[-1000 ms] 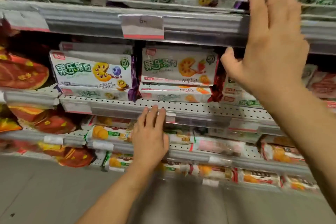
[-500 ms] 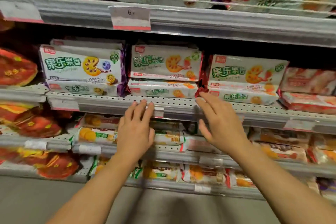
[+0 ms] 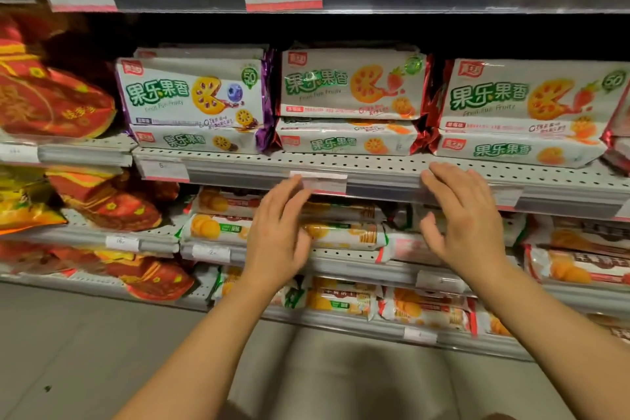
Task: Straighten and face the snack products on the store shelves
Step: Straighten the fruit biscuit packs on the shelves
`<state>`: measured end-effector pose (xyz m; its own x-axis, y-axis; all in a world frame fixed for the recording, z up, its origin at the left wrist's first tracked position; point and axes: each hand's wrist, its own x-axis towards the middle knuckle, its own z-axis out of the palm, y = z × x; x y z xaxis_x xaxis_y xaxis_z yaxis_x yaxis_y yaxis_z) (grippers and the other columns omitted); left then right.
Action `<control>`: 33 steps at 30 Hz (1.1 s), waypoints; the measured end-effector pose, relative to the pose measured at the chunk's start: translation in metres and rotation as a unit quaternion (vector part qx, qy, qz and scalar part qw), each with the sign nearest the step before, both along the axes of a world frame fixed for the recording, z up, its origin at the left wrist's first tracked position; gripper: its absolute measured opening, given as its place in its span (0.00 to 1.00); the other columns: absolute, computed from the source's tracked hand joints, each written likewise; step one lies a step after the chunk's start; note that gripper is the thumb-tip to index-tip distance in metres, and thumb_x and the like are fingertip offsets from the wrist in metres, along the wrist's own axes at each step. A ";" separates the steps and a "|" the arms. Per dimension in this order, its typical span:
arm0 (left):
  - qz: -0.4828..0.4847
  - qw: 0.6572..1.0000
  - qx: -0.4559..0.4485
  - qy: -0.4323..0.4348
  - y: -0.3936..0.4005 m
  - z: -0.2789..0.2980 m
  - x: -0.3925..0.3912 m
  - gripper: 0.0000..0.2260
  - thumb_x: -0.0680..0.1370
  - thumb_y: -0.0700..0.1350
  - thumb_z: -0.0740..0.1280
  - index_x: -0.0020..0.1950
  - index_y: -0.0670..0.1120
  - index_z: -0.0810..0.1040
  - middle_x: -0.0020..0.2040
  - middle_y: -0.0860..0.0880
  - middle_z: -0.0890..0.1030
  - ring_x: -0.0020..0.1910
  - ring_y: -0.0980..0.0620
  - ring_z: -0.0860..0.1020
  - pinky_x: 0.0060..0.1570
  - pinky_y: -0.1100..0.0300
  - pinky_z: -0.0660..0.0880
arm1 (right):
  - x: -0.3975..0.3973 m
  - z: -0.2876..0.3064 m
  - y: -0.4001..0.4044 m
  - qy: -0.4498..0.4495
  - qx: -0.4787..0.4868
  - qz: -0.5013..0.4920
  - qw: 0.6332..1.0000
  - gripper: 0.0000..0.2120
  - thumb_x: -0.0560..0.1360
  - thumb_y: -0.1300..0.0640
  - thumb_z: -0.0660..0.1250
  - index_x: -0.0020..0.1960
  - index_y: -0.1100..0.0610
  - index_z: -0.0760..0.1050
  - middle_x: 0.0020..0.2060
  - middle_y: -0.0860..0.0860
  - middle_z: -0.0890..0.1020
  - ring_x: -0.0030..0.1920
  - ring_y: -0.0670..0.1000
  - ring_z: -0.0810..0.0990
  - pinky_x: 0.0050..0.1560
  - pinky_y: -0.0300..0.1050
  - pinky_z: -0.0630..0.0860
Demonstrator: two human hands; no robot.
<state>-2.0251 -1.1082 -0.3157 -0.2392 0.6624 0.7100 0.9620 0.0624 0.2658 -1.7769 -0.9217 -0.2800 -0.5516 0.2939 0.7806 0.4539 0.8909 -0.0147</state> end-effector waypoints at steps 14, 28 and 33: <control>0.187 0.879 -0.432 0.078 0.007 -0.008 -0.151 0.41 0.77 0.54 0.71 0.82 0.57 0.49 0.81 0.42 0.60 0.76 0.37 0.65 0.67 0.44 0.72 | -0.005 -0.005 -0.008 -0.004 -0.016 -0.026 1.000 0.28 0.72 0.59 0.66 0.72 0.63 0.73 0.71 0.61 0.73 0.73 0.62 0.70 0.77 0.65 0.59; 0.160 0.933 -0.297 0.124 -0.028 0.021 -0.058 0.33 0.62 0.54 0.81 0.59 0.43 0.73 0.51 0.41 0.79 0.48 0.37 0.80 0.45 0.45 0.74 | -0.005 -0.008 -0.010 0.012 -0.020 -0.037 0.999 0.29 0.71 0.63 0.68 0.72 0.62 0.73 0.72 0.59 0.73 0.75 0.60 0.68 0.78 0.64 0.57; 0.122 0.967 -0.222 0.010 -0.066 -0.029 0.005 0.29 0.63 0.58 0.75 0.59 0.50 0.73 0.49 0.48 0.78 0.47 0.40 0.79 0.44 0.47 0.72 | -0.007 -0.008 -0.009 0.012 0.000 -0.044 0.999 0.30 0.71 0.62 0.68 0.73 0.62 0.72 0.71 0.59 0.73 0.74 0.60 0.69 0.77 0.65 0.59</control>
<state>-2.0202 -1.1739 -0.3442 -0.4157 0.8285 0.3753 0.9091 0.3914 0.1428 -1.7838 -0.9308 -0.2884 -0.5052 0.3402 0.7931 0.5309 0.8471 -0.0252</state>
